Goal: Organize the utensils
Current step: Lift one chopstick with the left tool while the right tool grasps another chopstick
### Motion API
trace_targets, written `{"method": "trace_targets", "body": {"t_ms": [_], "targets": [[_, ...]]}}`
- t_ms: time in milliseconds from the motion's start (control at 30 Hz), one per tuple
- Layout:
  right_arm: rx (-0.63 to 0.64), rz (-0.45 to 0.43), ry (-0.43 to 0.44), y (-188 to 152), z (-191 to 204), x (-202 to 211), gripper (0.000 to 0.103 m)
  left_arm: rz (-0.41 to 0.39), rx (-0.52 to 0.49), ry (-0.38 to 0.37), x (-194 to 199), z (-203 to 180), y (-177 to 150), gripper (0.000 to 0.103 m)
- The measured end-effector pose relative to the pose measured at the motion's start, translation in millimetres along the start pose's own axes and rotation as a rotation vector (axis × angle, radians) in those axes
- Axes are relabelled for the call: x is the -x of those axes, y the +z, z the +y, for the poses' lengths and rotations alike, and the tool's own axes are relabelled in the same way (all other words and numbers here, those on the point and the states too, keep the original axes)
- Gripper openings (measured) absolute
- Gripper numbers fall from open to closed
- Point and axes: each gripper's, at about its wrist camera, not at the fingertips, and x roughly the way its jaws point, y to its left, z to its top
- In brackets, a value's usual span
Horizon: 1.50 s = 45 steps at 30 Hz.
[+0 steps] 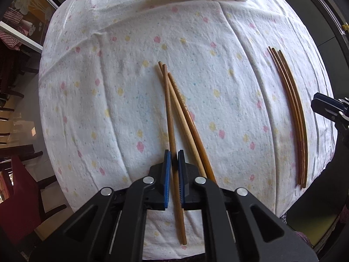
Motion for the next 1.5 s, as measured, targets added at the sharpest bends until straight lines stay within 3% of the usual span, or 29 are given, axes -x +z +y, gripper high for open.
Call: {"method": "trace_targets", "body": {"t_ms": [100,733,800,1167,1267,1433,1500], "targets": [[0.004,0.031,-0.023,7,2,-12,0.008,-0.009,-0.009,-0.001,9,-4,-3,0.007],[0.046,0.166,-0.179,32,32,-55,0.008,-0.048,-0.045,-0.032,27,-6,-10,0.007],[0.033,0.136,-0.178,31,32,-52,0.007,-0.062,-0.054,-0.036,32,-7,-12,0.007],[-0.024,-0.119,0.064,0,16,43,0.007,-0.181,-0.098,-0.065,91,-16,-27,0.006],[-0.02,-0.14,0.076,-7,9,61,0.007,-0.144,-0.085,-0.022,81,-13,-25,0.006],[-0.027,-0.142,0.083,-13,2,64,0.007,-0.044,-0.03,-0.041,37,-1,-10,0.006],[-0.03,-0.142,0.089,-17,-2,65,0.007,-0.044,-0.027,-0.036,30,0,-5,0.006]]}}
